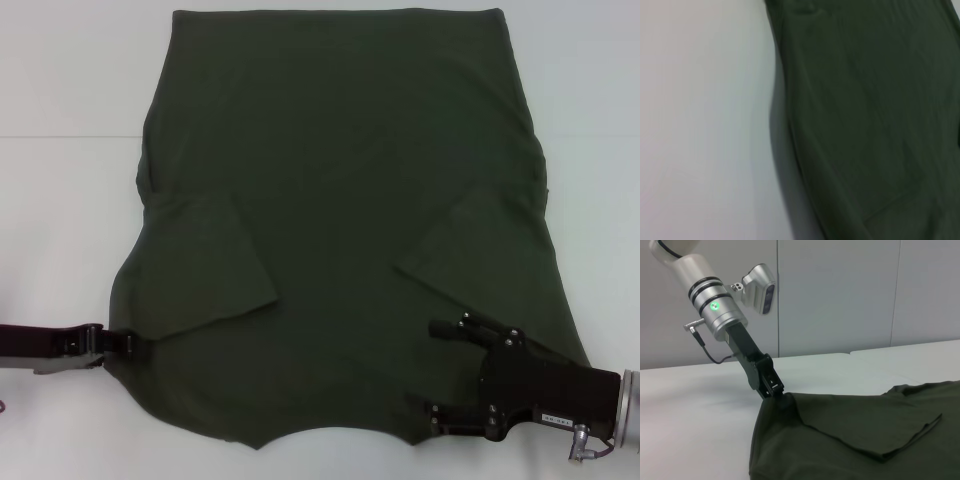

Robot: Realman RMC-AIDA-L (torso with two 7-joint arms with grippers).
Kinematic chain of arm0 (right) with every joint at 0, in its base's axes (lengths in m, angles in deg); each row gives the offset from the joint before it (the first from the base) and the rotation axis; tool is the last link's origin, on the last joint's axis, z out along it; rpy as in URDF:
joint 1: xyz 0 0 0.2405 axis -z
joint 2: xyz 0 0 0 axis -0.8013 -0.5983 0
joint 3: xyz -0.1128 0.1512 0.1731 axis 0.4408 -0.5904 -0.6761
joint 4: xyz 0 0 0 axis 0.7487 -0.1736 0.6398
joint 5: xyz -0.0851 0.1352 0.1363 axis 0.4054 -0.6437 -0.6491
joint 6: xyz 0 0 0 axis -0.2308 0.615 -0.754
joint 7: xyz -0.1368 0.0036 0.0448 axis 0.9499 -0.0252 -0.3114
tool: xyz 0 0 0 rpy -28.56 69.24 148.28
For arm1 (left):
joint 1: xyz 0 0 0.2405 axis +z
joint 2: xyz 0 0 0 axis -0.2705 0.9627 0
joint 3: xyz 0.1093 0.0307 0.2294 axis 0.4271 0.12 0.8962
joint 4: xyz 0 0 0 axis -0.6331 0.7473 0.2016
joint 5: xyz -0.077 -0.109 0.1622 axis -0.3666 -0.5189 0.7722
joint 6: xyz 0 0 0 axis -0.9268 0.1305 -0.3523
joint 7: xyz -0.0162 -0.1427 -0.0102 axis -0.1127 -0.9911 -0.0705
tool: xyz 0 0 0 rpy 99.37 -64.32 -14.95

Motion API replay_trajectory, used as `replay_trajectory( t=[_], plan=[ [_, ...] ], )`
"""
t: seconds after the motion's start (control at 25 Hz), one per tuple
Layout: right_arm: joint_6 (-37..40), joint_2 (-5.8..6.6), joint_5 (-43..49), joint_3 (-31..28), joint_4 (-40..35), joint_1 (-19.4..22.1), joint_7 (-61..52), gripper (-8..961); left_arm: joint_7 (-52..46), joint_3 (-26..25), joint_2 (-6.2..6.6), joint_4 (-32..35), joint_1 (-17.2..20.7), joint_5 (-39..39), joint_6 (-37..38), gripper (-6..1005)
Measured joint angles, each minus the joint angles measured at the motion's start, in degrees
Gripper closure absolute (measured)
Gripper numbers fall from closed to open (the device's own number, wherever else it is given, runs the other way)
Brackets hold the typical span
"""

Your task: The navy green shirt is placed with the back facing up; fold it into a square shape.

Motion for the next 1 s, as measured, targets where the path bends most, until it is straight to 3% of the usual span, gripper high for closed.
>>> replay_trajectory(
  t=[0.28,0.48,0.64,0.8,0.88,1.0],
  plan=[
    [0.05,0.00,0.00,0.00,0.01,0.07,-0.70,6,-0.04,0.05,0.29,-0.23,-0.25,0.02,0.01,773],
    [0.15,0.09,-0.20,-0.30,-0.44,0.09,-3.76,6,-0.04,-0.74,0.45,-0.33,-0.37,-0.36,0.01,953],
    [1.83,0.39,-0.70,-1.53,-1.67,0.43,-10.31,6,-0.03,-0.86,0.49,-0.38,-0.39,-0.17,0.09,953],
    [4.53,1.02,1.33,-2.03,-9.66,0.61,-30.97,7,0.04,-0.83,0.50,-0.38,-0.40,-0.12,0.31,953],
    [4.53,1.83,3.61,-2.15,-15.29,0.57,-45.59,7,0.20,-0.86,0.50,-0.38,-0.31,-0.31,0.49,953],
    [4.81,4.31,7.19,-2.32,-20.78,-0.19,-64.36,7,0.47,-0.86,0.67,-0.38,-0.08,-0.28,0.70,953]
  ],
)
